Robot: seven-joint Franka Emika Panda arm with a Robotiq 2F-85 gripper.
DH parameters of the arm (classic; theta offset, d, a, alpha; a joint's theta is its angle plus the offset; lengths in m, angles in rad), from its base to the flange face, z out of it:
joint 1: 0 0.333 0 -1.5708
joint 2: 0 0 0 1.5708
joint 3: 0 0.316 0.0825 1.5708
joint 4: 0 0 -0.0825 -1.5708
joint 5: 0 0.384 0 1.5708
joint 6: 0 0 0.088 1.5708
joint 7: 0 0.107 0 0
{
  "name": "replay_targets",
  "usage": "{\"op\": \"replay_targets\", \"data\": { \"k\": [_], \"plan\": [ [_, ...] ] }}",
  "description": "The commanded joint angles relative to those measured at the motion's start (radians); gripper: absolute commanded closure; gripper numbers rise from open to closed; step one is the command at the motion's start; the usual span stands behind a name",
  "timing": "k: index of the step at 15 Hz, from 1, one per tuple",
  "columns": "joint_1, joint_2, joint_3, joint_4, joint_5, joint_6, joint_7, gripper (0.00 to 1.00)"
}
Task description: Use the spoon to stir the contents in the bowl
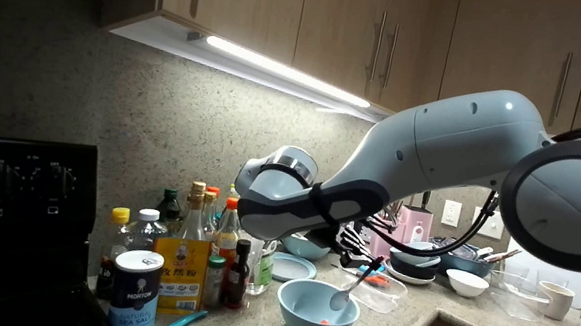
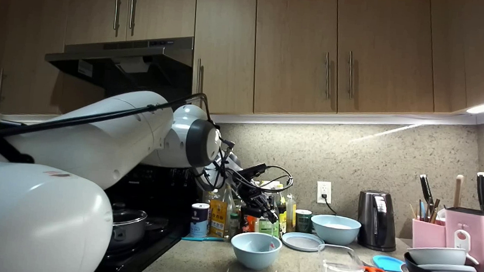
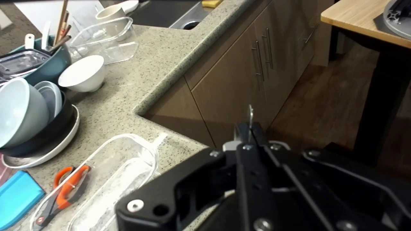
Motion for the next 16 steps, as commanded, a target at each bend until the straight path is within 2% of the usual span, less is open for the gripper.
{"op": "replay_targets", "data": {
  "k": [1,7,11,13,16],
  "plan": [
    [0.027,0.081,-0.020,0.102,-0.091,0.011,-0.095,0.99],
    [0.107,0.207,-0.049,0.229,-0.225,0.015,-0.252,0.99],
    [0.159,0.264,-0.064,0.269,-0.311,0.061,-0.381,0.99],
    [0.169,0.270,-0.060,0.275,-0.324,0.089,-0.421,0.99],
    [0.164,0.245,-0.049,0.275,-0.285,0.125,-0.441,0.99]
  ]
}}
